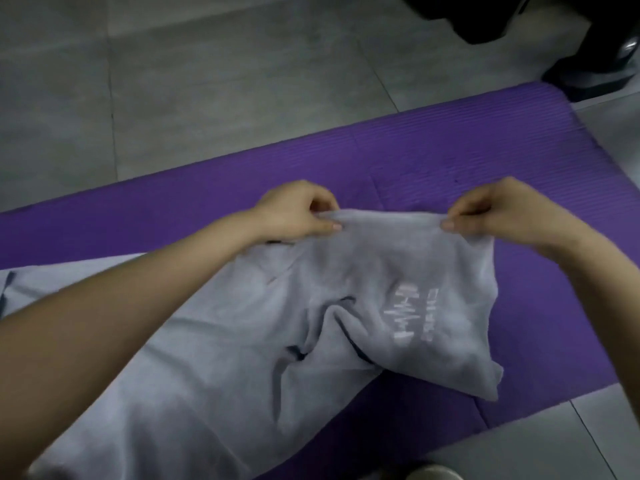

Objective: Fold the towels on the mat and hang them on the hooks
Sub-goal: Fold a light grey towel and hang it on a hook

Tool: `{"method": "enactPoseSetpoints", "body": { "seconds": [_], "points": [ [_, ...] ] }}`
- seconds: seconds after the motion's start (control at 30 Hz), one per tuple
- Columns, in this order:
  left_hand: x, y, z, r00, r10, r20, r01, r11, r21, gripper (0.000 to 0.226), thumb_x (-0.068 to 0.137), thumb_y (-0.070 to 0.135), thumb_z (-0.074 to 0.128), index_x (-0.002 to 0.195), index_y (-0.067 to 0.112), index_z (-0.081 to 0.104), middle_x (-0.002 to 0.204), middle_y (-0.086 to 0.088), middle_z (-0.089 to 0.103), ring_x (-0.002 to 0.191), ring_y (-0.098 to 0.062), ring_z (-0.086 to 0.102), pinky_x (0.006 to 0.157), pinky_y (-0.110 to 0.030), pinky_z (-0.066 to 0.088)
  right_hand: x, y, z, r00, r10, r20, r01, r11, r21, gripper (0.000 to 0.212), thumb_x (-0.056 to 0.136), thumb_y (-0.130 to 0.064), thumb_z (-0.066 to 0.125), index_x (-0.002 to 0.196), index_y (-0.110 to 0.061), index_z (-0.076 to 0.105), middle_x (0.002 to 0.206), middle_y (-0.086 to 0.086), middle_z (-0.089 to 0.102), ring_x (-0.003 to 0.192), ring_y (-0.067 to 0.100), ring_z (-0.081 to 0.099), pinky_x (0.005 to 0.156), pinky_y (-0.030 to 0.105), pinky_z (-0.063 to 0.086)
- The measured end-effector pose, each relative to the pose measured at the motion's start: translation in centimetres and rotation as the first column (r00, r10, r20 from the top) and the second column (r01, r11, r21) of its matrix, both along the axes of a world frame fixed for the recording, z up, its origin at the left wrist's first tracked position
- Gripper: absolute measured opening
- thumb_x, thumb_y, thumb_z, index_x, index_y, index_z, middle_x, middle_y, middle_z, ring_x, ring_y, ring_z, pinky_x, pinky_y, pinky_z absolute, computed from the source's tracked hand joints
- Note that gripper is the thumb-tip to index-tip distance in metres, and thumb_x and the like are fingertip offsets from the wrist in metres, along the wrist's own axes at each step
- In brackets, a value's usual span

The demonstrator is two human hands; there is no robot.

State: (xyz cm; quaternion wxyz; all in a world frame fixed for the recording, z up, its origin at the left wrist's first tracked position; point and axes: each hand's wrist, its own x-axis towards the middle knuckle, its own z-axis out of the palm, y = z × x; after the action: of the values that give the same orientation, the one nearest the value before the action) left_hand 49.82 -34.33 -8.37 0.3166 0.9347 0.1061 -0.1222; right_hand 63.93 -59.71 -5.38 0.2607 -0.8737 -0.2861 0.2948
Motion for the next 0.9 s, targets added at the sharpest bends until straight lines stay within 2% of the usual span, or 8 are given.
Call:
{"method": "enactPoseSetpoints", "body": {
  "seconds": [0.1,0.17,0.23,0.33,0.47,0.63,0.8,0.9],
  "points": [
    [6.4,0.3,1.3,0.971,0.08,0.227,-0.139,0.957,0.254,0.024,0.079,0.034,0.066,0.101,0.026,0.066,0.101,0.005,0.066,0.098,-0.018,0.057,0.082,-0.03,0.038,5.0,2.5,0.1,0.929,-0.257,0.268,0.227,0.964,0.139,0.01,0.077,-0.028,0.074,0.074,-0.019,0.069,0.059,-0.01,0.063,0.065,0.006,0.058,0.071,0.027,0.049],
    [9.2,0.2,0.9,0.941,0.165,0.295,-0.27,0.893,0.36,0.035,0.08,0.035,0.063,0.113,0.028,0.06,0.115,-0.003,0.06,0.111,-0.025,0.051,0.091,-0.035,0.034,7.4,4.5,-0.8,0.856,-0.359,0.371,0.296,0.93,0.217,0.017,0.081,-0.033,0.067,0.093,-0.021,0.07,0.083,-0.003,0.067,0.087,0.016,0.062,0.082,0.034,0.047],
    [10.2,-0.4,-0.2,0.936,0.224,0.27,-0.322,0.855,0.407,0.052,0.081,0.038,0.062,0.13,0.029,0.048,0.127,-0.009,0.05,0.119,-0.029,0.043,0.098,-0.039,0.028,8.8,5.1,-2.3,0.863,-0.36,0.354,0.295,0.929,0.225,0.039,0.086,-0.033,0.063,0.123,-0.023,0.06,0.12,0.007,0.06,0.105,0.024,0.058,0.09,0.034,0.043],
    [8.5,-1.8,-2.4,0.948,0.183,0.261,-0.284,0.854,0.435,0.054,0.084,0.037,0.061,0.135,0.029,0.044,0.13,-0.007,0.047,0.12,-0.028,0.041,0.097,-0.037,0.026,7.8,2.6,-5.0,0.861,-0.386,0.331,0.353,0.922,0.157,0.051,0.09,-0.033,0.059,0.138,-0.021,0.045,0.138,0.01,0.048,0.119,0.028,0.051,0.097,0.037,0.039],
    [3.1,-3.4,-5.1,0.968,0.113,0.225,-0.188,0.918,0.348,0.041,0.084,0.036,0.057,0.121,0.021,0.06,0.116,-0.011,0.058,0.107,-0.033,0.05,0.089,-0.037,0.037,1.7,-4.2,-9.9,0.856,-0.437,0.277,0.467,0.883,-0.05,0.048,0.091,-0.042,0.054,0.131,-0.015,0.051,0.123,0.015,0.058,0.109,0.035,0.055,0.089,0.041,0.043],
    [-3.0,-7.7,-7.2,0.988,0.105,0.109,-0.126,0.97,0.21,0.052,0.079,0.051,0.042,0.103,0.014,0.07,0.095,-0.012,0.063,0.091,-0.033,0.056,0.079,-0.032,0.045,-6.0,-10.4,-12.6,0.82,-0.465,0.334,0.553,0.793,-0.254,0.047,0.081,-0.057,0.06,0.102,-0.015,0.063,0.105,0.014,0.059,0.098,0.038,0.055,0.079,0.042,0.046],
    [-5.5,-11.2,-8.3,0.999,0.032,-0.04,-0.026,0.989,0.146,0.035,0.089,0.037,0.057,0.119,0.02,0.062,0.113,-0.004,0.053,0.106,-0.023,0.049,0.092,-0.026,0.038,-7.8,-11.6,-13.8,0.849,-0.368,0.379,0.447,0.883,-0.143,0.029,0.079,-0.032,0.071,0.075,-0.007,0.059,0.084,0.014,0.058,0.081,0.037,0.053,0.067,0.037,0.038],
    [-5.6,-12.6,-8.2,1.0,0.001,-0.015,0.001,0.99,0.138,0.035,0.09,0.035,0.056,0.122,0.022,0.061,0.113,-0.004,0.051,0.108,-0.022,0.047,0.094,-0.024,0.035,-7.0,-11.7,-12.9,0.811,-0.432,0.394,0.497,0.865,-0.075,0.02,0.089,-0.023,0.059,0.08,-0.009,0.048,0.081,0.016,0.059,0.078,0.039,0.056,0.063,0.036,0.032]
  ]
}}
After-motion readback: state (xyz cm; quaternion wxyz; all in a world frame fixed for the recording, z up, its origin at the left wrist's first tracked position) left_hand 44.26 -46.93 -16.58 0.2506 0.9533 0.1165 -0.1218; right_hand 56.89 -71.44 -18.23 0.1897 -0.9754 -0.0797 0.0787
